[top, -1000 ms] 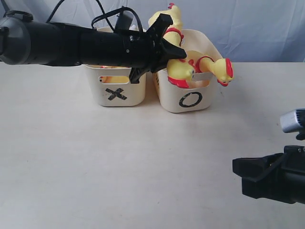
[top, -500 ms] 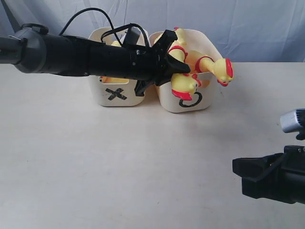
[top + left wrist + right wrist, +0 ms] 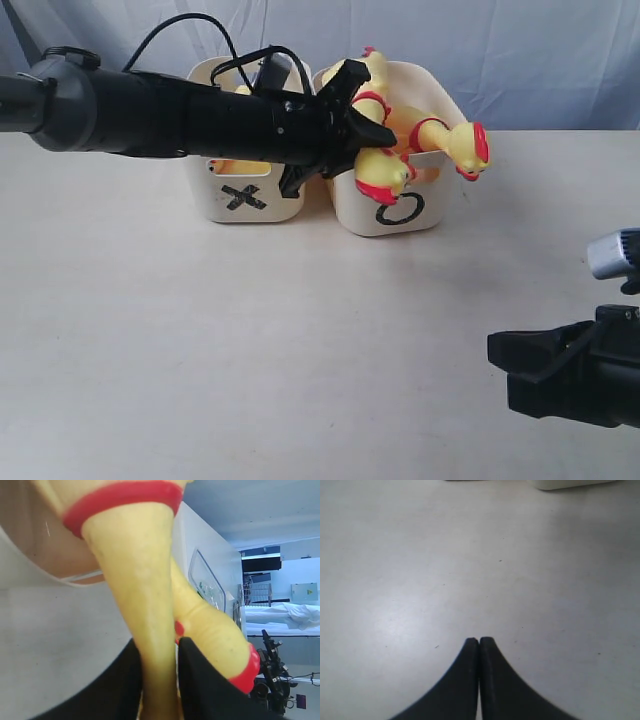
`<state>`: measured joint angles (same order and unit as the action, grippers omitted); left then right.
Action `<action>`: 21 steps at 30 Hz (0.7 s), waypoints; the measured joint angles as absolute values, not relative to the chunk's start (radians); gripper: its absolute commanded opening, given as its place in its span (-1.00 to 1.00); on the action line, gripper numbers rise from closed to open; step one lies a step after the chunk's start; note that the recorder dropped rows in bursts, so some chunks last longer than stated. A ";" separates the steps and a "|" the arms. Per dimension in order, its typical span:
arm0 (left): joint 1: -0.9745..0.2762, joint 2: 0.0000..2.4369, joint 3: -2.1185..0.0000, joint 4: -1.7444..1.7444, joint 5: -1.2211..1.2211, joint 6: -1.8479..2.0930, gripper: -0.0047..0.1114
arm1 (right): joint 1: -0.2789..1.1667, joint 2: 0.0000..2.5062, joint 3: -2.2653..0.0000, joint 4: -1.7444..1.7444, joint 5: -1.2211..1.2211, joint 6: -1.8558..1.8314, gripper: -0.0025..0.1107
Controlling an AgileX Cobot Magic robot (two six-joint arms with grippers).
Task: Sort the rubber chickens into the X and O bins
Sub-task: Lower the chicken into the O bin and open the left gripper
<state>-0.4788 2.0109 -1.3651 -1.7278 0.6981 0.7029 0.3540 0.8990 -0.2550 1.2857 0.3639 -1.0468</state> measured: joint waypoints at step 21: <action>-0.479 2.011 -1.381 -1.728 0.703 0.685 0.19 | 0.354 0.899 -0.255 1.288 0.368 -1.054 -0.96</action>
<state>-0.4788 2.0109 -1.3811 -1.7278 0.7028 0.6850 0.3540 0.8990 -0.2550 1.2876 0.3676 -1.0542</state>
